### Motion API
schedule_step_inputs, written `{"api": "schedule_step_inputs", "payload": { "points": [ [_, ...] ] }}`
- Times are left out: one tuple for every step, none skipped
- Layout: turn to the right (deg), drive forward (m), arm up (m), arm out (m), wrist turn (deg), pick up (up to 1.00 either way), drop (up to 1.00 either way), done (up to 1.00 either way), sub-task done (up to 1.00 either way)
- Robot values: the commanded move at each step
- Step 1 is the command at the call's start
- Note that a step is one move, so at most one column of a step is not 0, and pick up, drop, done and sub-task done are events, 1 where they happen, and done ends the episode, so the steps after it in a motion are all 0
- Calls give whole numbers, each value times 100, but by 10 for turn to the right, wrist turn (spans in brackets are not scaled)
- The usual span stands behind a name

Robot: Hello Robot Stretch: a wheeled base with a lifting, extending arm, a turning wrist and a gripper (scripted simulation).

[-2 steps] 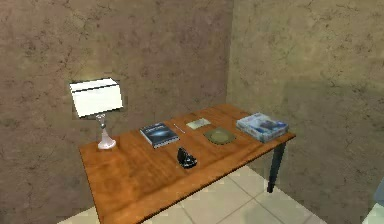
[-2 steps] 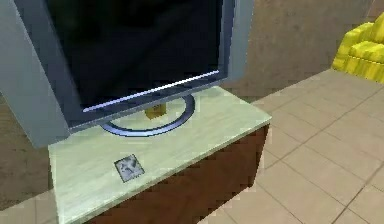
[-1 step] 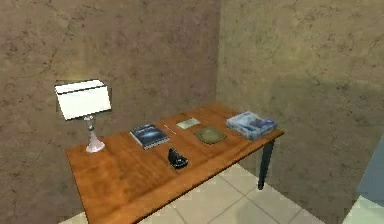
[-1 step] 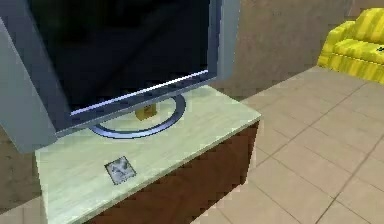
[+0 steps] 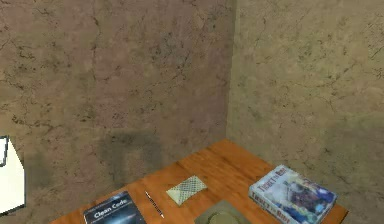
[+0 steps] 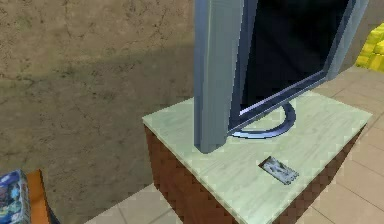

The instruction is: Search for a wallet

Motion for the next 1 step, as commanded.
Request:
{"api": "schedule_step_inputs", "payload": {
  "points": [
    [0, 0, 0, 0, 0, 0, 0, 100, 0]
  ]
}}
